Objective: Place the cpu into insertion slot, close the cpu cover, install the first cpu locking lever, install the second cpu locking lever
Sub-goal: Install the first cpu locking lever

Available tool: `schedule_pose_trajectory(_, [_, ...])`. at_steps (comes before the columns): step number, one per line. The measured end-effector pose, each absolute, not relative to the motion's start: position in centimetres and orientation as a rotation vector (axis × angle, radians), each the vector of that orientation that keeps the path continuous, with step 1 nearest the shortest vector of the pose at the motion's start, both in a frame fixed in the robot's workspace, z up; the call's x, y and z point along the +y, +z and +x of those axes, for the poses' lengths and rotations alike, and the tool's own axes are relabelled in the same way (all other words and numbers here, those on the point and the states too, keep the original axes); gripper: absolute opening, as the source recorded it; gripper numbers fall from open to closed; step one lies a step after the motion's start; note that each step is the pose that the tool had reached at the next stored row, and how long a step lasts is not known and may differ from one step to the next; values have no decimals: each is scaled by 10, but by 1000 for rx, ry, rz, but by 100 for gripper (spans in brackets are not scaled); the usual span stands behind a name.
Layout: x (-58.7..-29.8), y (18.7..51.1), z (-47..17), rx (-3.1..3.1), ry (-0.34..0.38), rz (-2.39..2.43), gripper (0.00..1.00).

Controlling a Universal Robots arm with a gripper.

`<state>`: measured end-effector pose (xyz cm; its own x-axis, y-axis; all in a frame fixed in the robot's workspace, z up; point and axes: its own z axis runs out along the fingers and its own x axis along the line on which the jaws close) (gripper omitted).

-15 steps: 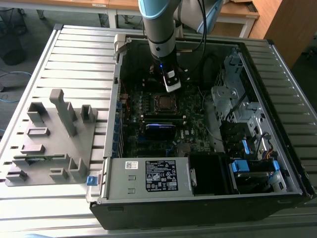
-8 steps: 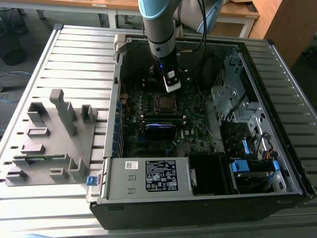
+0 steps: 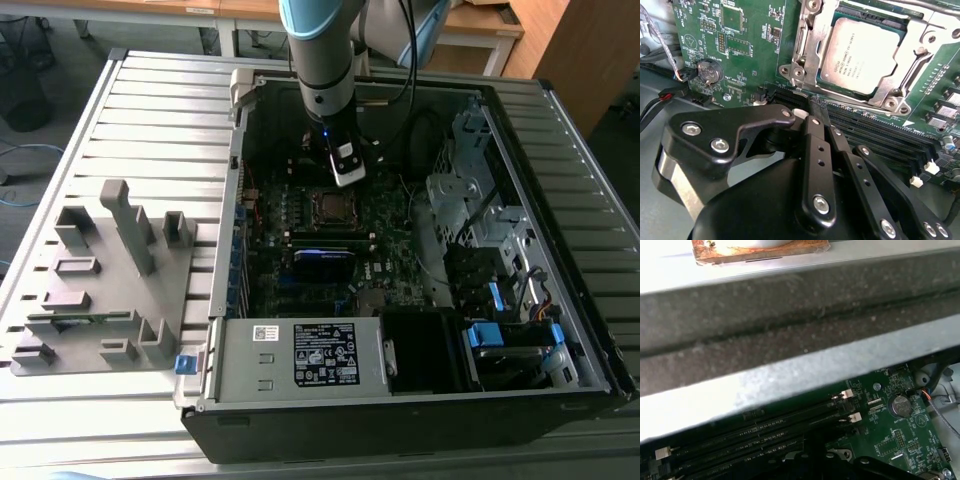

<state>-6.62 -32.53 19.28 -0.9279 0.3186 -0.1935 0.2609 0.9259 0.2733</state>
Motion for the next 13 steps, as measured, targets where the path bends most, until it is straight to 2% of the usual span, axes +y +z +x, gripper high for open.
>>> schedule_pose_trajectory(13, [-326, 191, -66, 2837, 326, 427, 11])
